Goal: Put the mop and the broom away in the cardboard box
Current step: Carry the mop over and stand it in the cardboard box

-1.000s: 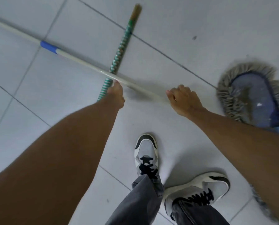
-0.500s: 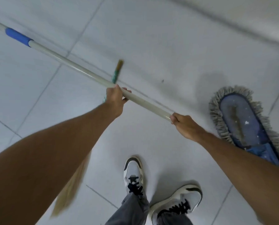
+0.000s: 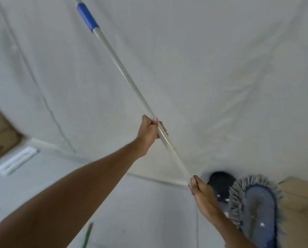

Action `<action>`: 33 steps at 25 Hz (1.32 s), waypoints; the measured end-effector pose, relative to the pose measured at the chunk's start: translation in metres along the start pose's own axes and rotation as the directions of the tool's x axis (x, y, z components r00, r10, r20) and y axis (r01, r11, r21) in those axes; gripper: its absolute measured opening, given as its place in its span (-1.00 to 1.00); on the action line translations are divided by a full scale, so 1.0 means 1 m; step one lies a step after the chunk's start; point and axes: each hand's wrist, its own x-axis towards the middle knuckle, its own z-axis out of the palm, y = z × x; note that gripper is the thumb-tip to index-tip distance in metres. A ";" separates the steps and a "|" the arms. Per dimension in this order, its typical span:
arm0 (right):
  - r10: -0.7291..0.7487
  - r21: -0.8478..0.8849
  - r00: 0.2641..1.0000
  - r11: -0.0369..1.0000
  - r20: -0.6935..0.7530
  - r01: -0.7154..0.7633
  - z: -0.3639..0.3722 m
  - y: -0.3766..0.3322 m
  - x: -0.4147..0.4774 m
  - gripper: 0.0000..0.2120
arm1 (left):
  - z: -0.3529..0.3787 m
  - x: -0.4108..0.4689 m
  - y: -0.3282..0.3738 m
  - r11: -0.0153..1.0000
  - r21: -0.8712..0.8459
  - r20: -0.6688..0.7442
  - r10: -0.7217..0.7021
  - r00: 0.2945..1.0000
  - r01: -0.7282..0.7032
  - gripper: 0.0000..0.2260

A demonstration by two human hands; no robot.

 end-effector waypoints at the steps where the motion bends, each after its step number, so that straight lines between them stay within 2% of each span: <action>1: -0.005 0.040 0.997 0.999 -0.072 0.008 -0.042 -0.020 -0.006 -0.67 | 0.039 -0.004 0.044 0.999 0.012 0.067 0.047 0.997 -0.048 -0.88; 5: 0.008 0.205 0.951 0.977 -0.309 0.058 -0.193 -0.060 -0.051 -0.63 | 0.197 -0.054 0.170 0.970 0.062 0.306 0.205 0.930 -0.234 -0.84; 10: 0.052 0.395 0.858 0.901 -0.510 0.180 -0.333 -0.034 -0.110 -0.69 | 0.376 -0.135 0.227 0.900 0.031 0.545 0.349 0.762 -0.434 -0.86; 15: 0.197 0.533 0.730 0.805 -0.655 0.261 -0.435 0.039 -0.150 -0.69 | 0.542 -0.214 0.218 0.842 -0.037 0.720 0.396 0.569 -0.539 -0.88; 18: 0.263 0.564 0.692 0.787 -0.673 0.250 -0.471 0.087 -0.154 -0.69 | 0.614 -0.233 0.193 0.825 -0.067 0.787 0.389 0.479 -0.561 -0.93; 22: 0.347 0.604 0.665 0.772 -0.662 0.198 -0.531 0.164 -0.135 -0.65 | 0.721 -0.224 0.152 0.829 -0.103 0.847 0.363 0.389 -0.549 -0.84; 27: 0.399 0.637 0.668 0.757 -0.628 0.146 -0.618 0.239 -0.085 -0.63 | 0.846 -0.186 0.122 0.828 -0.135 0.878 0.355 0.321 -0.545 -0.85; 31: 0.429 0.642 0.705 0.766 -0.564 0.048 -0.688 0.284 -0.044 -0.67 | 0.940 -0.148 0.094 0.832 -0.110 0.863 0.351 0.363 -0.543 -0.89; 33: 0.392 0.615 0.754 0.788 -0.527 0.020 -0.718 0.313 -0.022 -0.66 | 0.981 -0.129 0.076 0.827 -0.088 0.858 0.347 0.380 -0.556 -0.88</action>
